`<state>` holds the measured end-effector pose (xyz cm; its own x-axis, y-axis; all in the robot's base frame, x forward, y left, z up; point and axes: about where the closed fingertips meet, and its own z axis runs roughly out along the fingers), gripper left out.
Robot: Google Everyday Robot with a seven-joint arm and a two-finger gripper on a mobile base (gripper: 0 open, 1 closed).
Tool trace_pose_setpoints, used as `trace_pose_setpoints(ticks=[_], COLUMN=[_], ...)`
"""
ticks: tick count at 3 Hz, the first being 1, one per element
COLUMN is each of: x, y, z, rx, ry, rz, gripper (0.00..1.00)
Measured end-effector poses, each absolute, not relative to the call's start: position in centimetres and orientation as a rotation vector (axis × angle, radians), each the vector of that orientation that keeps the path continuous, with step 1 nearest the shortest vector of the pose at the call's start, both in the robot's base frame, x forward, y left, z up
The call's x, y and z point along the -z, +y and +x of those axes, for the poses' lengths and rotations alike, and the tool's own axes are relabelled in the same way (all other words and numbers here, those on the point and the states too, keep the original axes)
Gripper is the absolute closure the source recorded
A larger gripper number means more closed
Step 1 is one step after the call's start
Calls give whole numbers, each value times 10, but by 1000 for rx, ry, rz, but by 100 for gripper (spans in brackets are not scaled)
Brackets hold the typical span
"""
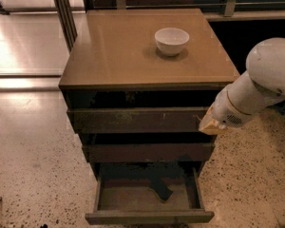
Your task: Pick sponge from bottom drawer and place on counter
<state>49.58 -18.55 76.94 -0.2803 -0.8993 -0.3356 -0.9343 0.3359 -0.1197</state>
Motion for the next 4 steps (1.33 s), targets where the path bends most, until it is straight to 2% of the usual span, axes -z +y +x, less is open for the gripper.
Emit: trace_pose_setpoints(ticks=[1, 3, 4], x=[-762, -726, -636], y=[-184, -179, -170], z=[506, 501, 491], rx=[-139, -129, -186], ry=[2249, 2235, 2263], rz=[-1605, -1623, -1603], gripper=[100, 100, 100])
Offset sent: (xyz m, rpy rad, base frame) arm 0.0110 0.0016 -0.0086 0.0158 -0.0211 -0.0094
